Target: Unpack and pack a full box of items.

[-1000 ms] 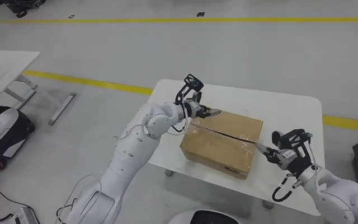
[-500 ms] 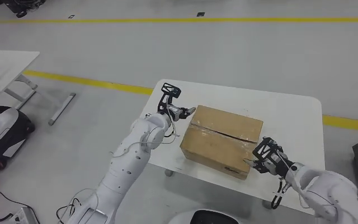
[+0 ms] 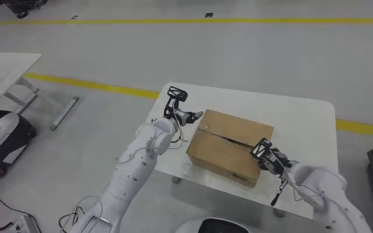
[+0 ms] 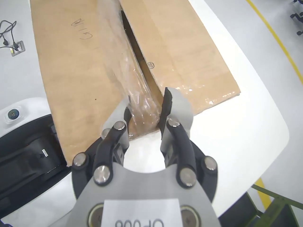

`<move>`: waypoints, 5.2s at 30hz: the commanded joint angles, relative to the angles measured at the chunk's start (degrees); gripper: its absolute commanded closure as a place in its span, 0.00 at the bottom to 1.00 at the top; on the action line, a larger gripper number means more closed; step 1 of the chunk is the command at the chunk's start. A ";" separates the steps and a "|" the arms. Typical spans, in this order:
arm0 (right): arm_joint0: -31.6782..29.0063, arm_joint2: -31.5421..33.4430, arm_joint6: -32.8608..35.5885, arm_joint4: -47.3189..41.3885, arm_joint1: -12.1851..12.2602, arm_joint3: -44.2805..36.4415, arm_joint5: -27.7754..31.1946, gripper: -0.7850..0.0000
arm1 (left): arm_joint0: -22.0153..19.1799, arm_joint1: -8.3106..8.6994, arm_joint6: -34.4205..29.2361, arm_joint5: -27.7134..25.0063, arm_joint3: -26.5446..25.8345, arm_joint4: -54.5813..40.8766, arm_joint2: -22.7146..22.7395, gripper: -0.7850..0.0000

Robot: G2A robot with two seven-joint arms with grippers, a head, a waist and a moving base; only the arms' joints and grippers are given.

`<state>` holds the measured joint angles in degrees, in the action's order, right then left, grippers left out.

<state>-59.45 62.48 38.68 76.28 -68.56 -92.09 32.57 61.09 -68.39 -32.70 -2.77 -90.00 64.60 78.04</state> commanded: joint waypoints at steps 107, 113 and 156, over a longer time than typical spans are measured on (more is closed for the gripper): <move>-0.71 -0.28 -1.89 4.81 1.29 -0.91 -4.17 0.86 | 3.31 0.13 2.92 3.67 1.13 4.49 3.68 0.00; -0.25 -0.74 -2.77 8.00 1.34 -1.14 -3.92 1.00 | 2.86 0.07 2.56 2.87 1.91 4.41 3.37 0.00; -7.00 5.61 -11.31 20.86 1.81 -10.16 -10.22 0.00 | -1.03 -0.01 -5.88 -2.53 3.96 -5.80 1.76 0.00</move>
<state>-66.12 66.43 26.58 103.29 -66.66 -101.84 22.53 59.94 -68.44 -38.89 -5.67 -85.96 58.80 79.49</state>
